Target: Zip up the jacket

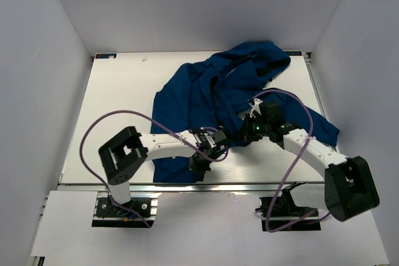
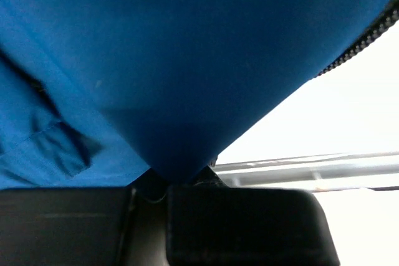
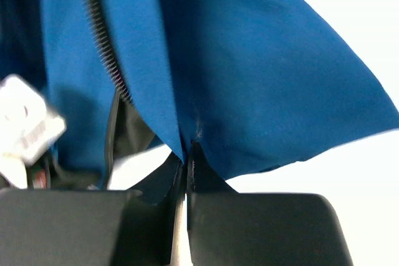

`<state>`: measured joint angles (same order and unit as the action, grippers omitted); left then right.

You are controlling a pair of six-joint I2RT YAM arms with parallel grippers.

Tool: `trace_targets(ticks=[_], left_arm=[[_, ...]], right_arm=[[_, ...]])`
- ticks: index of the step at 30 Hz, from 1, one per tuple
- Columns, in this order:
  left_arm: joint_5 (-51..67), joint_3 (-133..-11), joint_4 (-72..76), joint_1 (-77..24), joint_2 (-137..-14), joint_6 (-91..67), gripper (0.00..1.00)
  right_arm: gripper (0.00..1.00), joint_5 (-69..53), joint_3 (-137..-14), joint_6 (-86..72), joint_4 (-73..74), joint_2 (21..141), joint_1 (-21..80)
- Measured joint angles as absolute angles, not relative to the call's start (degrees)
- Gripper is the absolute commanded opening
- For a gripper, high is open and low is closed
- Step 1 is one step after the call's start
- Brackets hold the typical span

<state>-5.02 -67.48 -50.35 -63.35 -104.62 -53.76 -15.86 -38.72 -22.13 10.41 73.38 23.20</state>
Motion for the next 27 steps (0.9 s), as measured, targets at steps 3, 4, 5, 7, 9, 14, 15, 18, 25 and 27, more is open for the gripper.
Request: trace_targets(ticks=[3, 4, 5, 7, 9, 14, 15, 18, 25, 27], left_arm=[[-8.99, -64.82, -49.10, -63.18, -99.90, -51.70, 0.00], [-10.26, -64.03, -48.51, -63.16, -97.41, -50.98, 0.00], [-11.49, -63.40, -48.12, -63.11, -94.52, -50.41, 0.00], [-13.96, -62.67, -47.33, -63.02, -87.79, -49.39, 0.00], [-16.16, -62.11, -45.56, -62.59, -80.44, -48.64, 0.00], [-18.48, -59.29, -38.48, -60.95, -67.09, -45.98, 0.00], [-18.68, -58.76, -37.23, -60.77, -65.91, -45.50, 0.00], [-18.63, -57.32, -33.01, -60.60, -64.29, -43.33, 0.00], [-16.91, -56.66, -24.97, -60.49, -64.84, -39.83, 0.00], [-15.97, -56.66, -22.98, -60.27, -64.99, -39.18, 0.00]], right_arm=[[0.00, -19.25, -37.52, -20.84, 11.88, 69.49, 23.20], [0.00, -20.51, -37.41, -20.43, 12.49, 68.34, 23.20], [0.00, -21.67, -37.32, -20.08, 12.97, 67.31, 23.20], [0.00, -24.12, -37.26, -19.05, 13.82, 65.56, 23.20], [0.00, -26.68, -36.86, -18.20, 13.93, 63.83, 23.18], [0.00, -34.28, -35.16, -16.40, 12.82, 60.25, 22.98], [0.00, -35.68, -34.65, -16.23, 12.12, 59.66, 22.94], [0.00, -39.57, -33.52, -16.10, 10.04, 58.43, 22.83], [0.00, -47.75, -31.68, -18.52, -0.40, 55.29, 22.57], [0.00, -48.88, -30.17, -19.07, -4.10, 53.54, 22.57]])
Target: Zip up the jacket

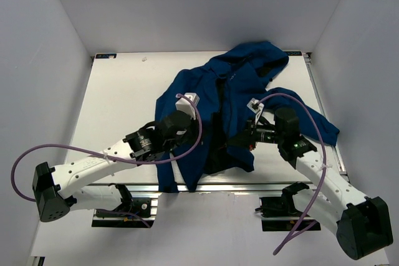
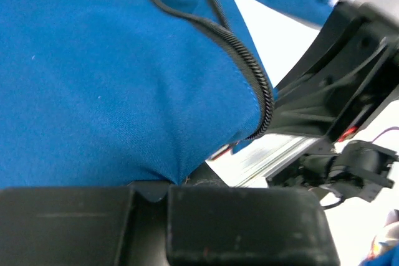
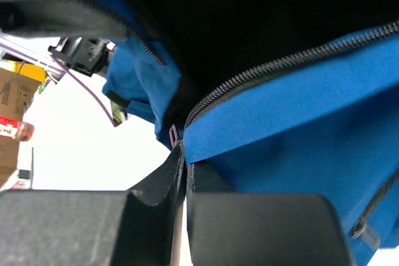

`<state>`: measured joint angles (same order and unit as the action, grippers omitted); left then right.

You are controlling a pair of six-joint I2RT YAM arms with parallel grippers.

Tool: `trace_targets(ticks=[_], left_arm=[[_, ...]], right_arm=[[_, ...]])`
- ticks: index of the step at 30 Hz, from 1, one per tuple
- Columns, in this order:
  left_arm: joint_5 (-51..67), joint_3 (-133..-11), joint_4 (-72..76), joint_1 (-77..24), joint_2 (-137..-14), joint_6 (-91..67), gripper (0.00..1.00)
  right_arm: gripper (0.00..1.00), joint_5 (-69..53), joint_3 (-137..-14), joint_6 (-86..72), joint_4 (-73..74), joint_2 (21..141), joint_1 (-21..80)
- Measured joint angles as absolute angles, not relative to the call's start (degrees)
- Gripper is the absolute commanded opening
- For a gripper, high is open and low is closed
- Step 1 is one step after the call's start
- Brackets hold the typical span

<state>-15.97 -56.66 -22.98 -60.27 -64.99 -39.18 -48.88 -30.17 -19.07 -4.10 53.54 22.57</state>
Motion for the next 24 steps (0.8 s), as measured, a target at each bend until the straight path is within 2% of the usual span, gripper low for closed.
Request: trace_targets(ticks=[6, 15, 24], left_arm=[[-9.96, -55.64, -16.19, -58.22, -65.04, -38.15, 0.00], [6.87, -51.42, -9.52, -50.50, -67.48, -38.35, 0.00], [17.45, -50.09, -4.21, -49.39, -69.67, -38.17, 0.00]], right_arm=[[0.00, -51.22, -25.78, -19.27, -13.63, 51.44, 22.55], [0.00, -53.04, -22.90, -18.28, -24.45, 51.48, 22.50], [0.00, -53.54, -20.69, -18.33, -32.77, 54.65, 22.50]])
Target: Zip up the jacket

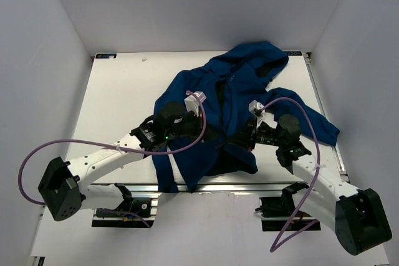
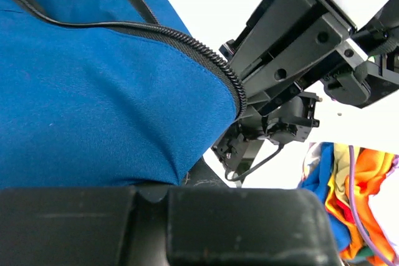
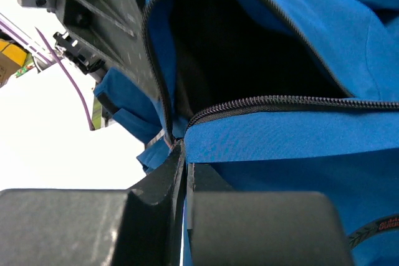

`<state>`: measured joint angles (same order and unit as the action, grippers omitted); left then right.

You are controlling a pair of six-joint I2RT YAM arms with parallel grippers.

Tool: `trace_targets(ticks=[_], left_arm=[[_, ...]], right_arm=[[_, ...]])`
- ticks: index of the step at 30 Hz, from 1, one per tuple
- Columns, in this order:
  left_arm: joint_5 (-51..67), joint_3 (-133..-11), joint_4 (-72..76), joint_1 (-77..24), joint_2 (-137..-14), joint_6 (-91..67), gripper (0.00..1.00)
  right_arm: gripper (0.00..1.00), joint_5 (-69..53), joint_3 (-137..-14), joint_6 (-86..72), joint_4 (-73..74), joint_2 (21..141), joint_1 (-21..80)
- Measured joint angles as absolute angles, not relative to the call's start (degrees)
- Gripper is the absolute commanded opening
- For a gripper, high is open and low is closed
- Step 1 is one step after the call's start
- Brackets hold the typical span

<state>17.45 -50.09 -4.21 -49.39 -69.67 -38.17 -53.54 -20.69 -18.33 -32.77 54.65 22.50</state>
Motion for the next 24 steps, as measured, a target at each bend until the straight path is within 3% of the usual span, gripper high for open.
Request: trace_targets(ticks=[13, 24], left_arm=[[18.20, -50.09, -4.05, -49.23, -70.35, -37.93, 0.00], [17.56, -50.09, -4.49, -48.86, -69.21, -37.30, 0.00]], right_arm=[[0.00, -52.16, -20.29, -20.27, -37.21, 53.15, 22.50], [0.00, -40.73, -16.64, -22.52, -38.02, 45.98, 22.50]])
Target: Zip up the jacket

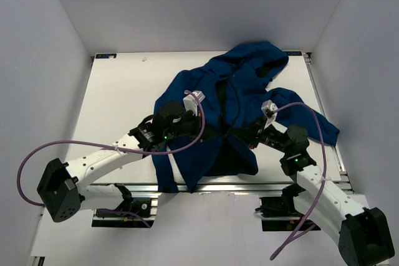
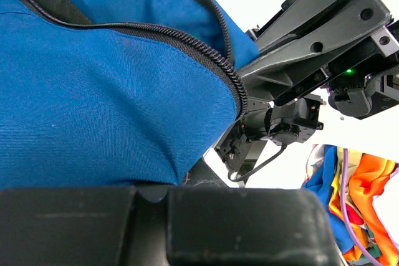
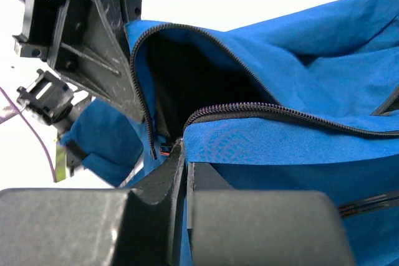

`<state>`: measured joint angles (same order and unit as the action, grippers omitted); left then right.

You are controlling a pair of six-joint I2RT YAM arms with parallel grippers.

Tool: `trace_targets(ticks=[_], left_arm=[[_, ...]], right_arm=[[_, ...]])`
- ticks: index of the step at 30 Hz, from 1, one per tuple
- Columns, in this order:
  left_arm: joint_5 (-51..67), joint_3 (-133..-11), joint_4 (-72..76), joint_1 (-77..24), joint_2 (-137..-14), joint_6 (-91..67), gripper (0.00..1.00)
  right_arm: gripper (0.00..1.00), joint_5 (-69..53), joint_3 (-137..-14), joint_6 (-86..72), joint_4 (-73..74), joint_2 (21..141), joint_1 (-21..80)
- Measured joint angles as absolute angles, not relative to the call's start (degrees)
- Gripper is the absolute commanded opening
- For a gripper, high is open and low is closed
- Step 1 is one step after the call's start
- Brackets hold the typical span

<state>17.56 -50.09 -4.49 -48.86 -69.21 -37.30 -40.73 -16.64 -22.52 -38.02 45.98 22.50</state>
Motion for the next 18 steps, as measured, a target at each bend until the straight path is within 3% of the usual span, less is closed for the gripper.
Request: trace_targets(ticks=[18], left_arm=[[20.58, -48.80, -2.81, -48.80, -69.28, -37.28, 0.00]], right_arm=[[0.00, -37.50, -15.05, -25.02, -40.60, 41.69, 22.46]])
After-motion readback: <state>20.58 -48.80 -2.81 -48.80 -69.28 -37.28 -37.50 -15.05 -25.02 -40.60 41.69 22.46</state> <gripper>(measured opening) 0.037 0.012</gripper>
